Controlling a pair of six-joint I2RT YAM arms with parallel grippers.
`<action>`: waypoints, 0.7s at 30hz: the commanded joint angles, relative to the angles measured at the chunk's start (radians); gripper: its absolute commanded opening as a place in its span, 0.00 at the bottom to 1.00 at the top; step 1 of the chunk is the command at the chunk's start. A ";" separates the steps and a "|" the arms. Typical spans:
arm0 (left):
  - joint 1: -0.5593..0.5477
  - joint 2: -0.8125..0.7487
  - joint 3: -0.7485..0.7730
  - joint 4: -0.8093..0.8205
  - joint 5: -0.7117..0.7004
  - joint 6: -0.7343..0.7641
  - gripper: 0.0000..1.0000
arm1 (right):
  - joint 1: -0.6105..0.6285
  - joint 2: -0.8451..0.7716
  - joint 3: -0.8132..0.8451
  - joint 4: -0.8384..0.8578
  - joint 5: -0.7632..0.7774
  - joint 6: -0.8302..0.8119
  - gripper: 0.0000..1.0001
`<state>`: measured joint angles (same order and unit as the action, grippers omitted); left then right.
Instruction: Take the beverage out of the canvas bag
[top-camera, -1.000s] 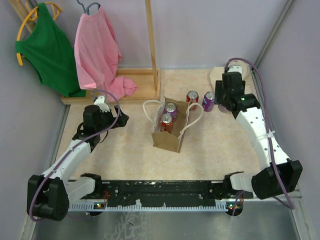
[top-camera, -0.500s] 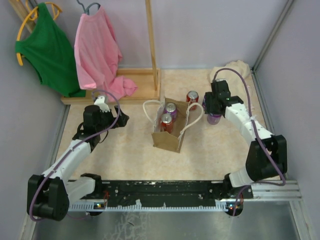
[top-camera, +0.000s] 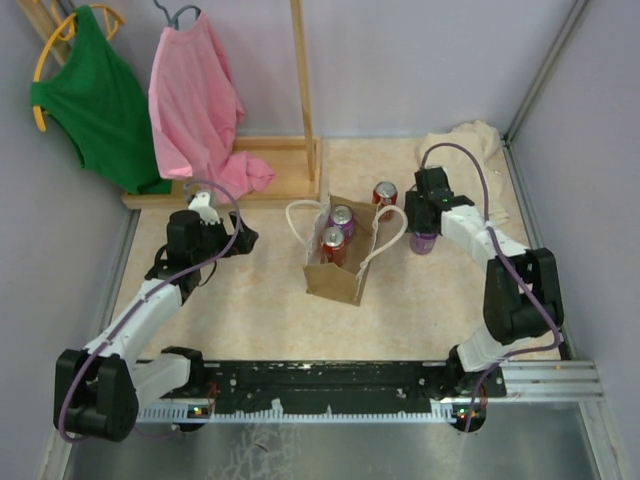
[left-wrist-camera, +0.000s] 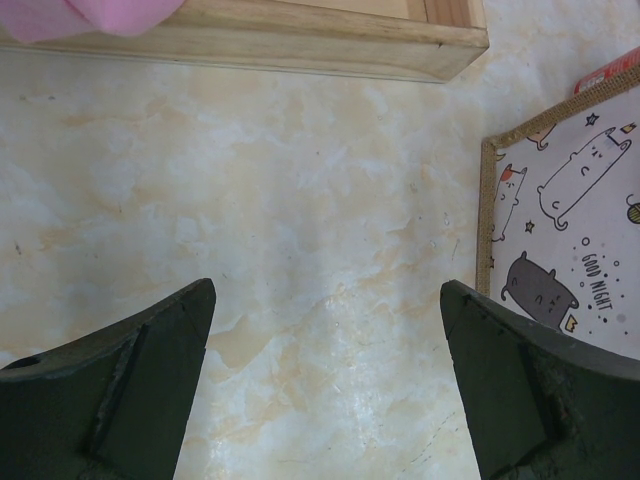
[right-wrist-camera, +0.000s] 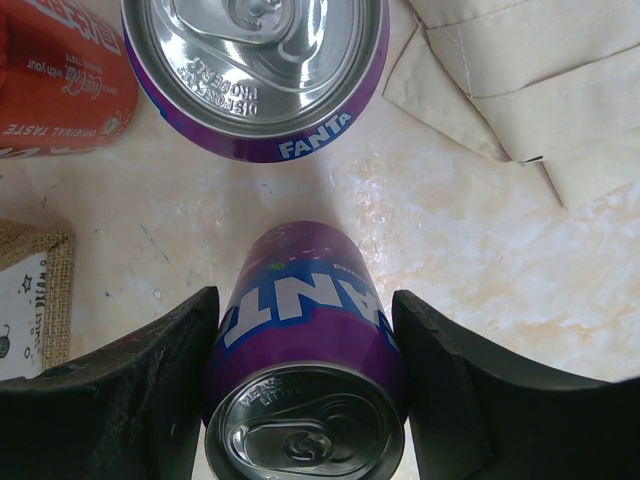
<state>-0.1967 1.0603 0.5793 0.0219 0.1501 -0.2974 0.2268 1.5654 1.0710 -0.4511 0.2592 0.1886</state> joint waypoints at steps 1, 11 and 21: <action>-0.007 -0.004 0.014 0.011 0.004 0.000 1.00 | 0.002 -0.002 0.021 0.073 0.005 0.014 0.02; -0.008 0.002 0.016 0.012 0.007 -0.002 1.00 | 0.003 0.018 0.006 0.073 -0.005 0.014 0.63; -0.008 -0.006 0.012 0.009 0.002 -0.002 1.00 | 0.005 -0.012 0.027 0.074 -0.002 0.011 0.86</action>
<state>-0.1967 1.0603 0.5793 0.0219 0.1501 -0.2974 0.2272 1.5841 1.0710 -0.4244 0.2546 0.1947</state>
